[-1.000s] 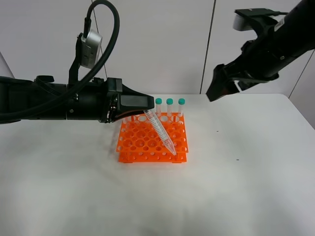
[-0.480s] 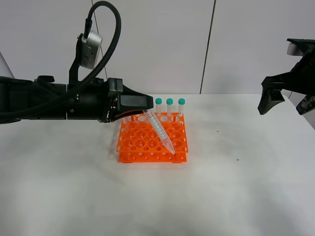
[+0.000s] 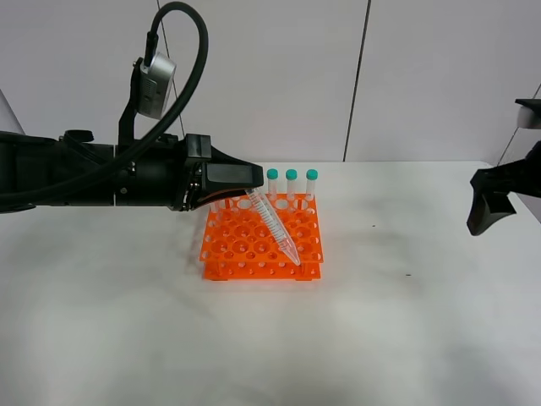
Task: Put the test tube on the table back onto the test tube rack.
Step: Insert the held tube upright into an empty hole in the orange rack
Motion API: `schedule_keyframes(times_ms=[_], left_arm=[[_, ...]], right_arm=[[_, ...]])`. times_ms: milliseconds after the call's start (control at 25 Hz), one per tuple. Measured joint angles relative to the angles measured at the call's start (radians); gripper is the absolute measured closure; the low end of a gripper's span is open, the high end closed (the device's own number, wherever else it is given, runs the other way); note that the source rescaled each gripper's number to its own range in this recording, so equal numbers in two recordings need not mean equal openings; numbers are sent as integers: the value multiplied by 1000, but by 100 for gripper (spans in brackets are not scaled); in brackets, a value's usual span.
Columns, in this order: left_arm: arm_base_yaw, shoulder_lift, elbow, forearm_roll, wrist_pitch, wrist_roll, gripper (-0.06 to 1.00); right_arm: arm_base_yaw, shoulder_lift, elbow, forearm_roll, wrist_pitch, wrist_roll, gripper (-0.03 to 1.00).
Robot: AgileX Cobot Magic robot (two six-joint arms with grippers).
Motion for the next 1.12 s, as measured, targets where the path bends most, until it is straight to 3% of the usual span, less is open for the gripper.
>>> schedule_keyframes(times_ms=[280,480,600,840,1120], left_arm=[[0,0,0,-1,0,0,94],[0,0,0,-1,0,0,94],[0,0,0,-1,0,0,94],[0,0,0,-1,-1,0,94],[0,0,0,-1,-1,0,94]], right_arm=[[0,-397,296,6,-5,6,3],[0,-718,484,6,-133,3,3],[0,-909,567,6,-158,3,3],[0,-1123,596,6,-179,3,3],[6,-1146,597,6,-180,3,3]])
